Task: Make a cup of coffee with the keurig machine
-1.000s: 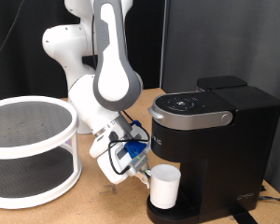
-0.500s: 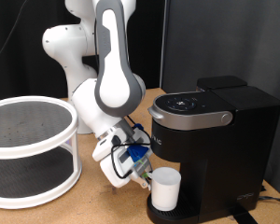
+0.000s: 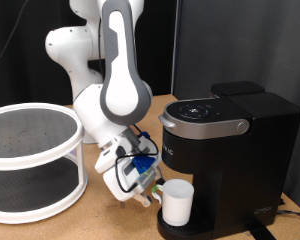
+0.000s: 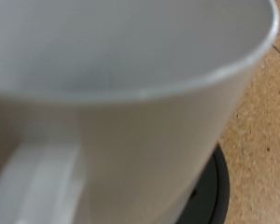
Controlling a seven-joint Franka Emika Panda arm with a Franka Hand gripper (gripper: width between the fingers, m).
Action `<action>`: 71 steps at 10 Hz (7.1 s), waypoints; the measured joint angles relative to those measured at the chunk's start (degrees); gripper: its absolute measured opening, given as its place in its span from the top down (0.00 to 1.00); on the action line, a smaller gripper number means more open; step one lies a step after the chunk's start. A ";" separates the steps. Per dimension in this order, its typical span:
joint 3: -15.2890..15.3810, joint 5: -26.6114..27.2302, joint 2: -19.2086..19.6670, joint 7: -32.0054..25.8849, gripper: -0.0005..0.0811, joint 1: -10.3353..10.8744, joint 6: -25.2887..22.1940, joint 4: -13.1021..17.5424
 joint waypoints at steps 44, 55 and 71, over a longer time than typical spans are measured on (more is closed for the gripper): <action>8.75 -63.17 -41.09 55.94 0.01 -8.70 -11.33 0.54; 12.48 -101.15 -31.67 67.36 0.01 -9.96 -34.46 18.56; 15.46 -111.50 -26.05 71.57 0.01 -9.90 -23.15 17.42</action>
